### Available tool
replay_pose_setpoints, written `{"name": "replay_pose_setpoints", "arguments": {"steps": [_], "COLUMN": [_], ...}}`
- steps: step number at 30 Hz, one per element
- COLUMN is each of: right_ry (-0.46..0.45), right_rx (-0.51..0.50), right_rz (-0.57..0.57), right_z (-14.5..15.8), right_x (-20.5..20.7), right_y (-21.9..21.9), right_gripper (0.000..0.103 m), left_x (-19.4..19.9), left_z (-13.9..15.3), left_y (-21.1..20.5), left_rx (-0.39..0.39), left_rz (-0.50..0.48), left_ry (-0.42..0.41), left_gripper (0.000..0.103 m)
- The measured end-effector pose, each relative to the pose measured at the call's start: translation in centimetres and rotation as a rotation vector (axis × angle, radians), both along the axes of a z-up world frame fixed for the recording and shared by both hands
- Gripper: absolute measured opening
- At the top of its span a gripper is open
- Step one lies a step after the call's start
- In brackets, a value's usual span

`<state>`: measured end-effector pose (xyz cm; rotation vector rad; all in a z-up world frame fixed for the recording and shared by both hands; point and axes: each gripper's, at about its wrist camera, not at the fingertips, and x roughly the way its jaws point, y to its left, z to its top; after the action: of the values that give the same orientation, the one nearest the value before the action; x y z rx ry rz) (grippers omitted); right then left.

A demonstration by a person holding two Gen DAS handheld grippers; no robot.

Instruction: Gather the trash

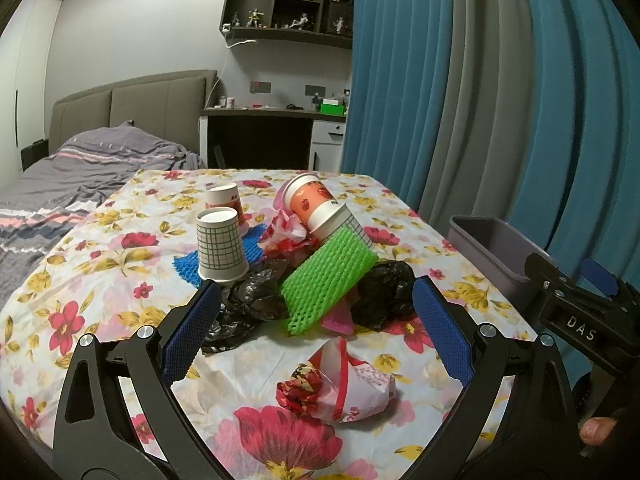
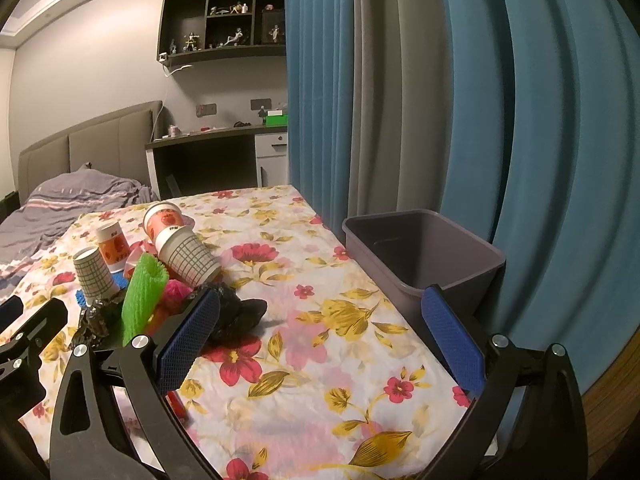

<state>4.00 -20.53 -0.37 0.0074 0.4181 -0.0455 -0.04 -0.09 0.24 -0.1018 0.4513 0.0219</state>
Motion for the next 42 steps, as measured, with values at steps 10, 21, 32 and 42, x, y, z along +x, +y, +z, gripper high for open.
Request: {"name": "replay_pose_setpoints", "arguments": {"steps": [10,21,32,42], "right_ry": [-0.009,-0.009,-0.013,-0.013], "right_rx": [0.005,0.005,0.005,0.004], "right_rz": [0.000,-0.001,0.000,-0.002], "right_z": [0.06,0.09,0.15,0.14], "right_x": [-0.03,-0.04,-0.14,-0.21], "right_y": [-0.15,-0.11,-0.11,-0.14], "right_gripper": [0.098,0.098,0.098,0.098], "left_x": [-0.07,-0.11,-0.18,-0.23], "left_z": [0.01,0.00,0.24,0.22], "left_y": [0.00,0.05,-0.07,-0.04], "left_rx": [-0.002,-0.004,-0.006,-0.007], "left_rz": [0.000,0.000,0.002,0.001], "left_ry": [-0.003,-0.006,-0.009,-0.012], "left_gripper": [0.095,0.095,0.095,0.095]}}
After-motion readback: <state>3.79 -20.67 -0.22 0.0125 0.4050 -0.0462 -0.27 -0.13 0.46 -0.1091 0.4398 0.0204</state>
